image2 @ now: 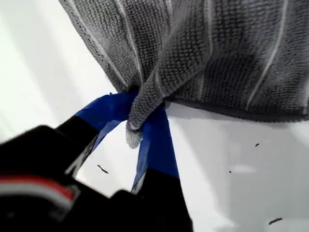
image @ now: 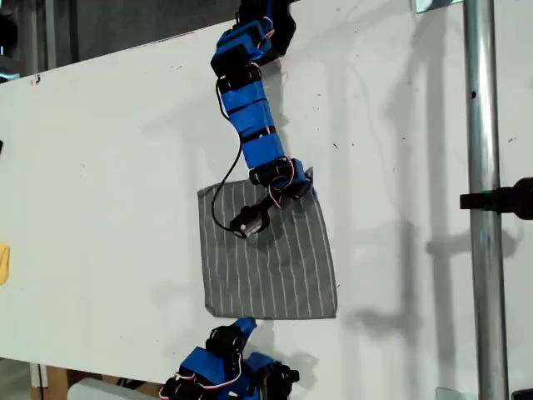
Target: Grasp corners of a towel and fold twice.
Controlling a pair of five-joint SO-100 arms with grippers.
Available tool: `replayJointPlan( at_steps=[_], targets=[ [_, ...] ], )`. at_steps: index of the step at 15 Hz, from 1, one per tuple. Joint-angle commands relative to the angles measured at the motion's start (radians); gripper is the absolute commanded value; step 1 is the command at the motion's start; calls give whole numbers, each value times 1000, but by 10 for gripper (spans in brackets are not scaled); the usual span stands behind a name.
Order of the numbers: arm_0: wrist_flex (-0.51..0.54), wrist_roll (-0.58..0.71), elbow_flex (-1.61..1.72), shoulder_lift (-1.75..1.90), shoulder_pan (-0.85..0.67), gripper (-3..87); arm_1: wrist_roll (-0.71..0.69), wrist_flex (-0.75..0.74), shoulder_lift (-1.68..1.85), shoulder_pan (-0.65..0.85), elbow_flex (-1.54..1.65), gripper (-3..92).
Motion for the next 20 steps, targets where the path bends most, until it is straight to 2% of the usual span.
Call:
replayJointPlan(
  at_steps=[1,2,3,6,8,10,14,16,20],
  targets=[
    [8,58,-150,-114,61,-26,-6,-6,35,5,-31,-3],
    [40,98,-239,-199,84,73,-6,-8,37,5,-31,-3],
    [38,140,-288,-256,107,220,-6,-9,37,5,-31,-3],
    [44,291,-351,-350,172,308,-5,-11,40,-3,-21,-3],
    [35,287,-270,-336,193,319,2,-12,40,-9,-20,-3],
    [-21,216,-114,-333,225,321,5,-12,43,-12,-20,-3],
    [-331,54,190,-373,341,300,9,-12,43,-14,-18,-3],
    [-373,-35,204,-491,403,300,12,-14,43,-11,-15,-3],
    [-499,-132,143,-738,479,301,12,-11,44,-2,-11,-3]
  ],
)
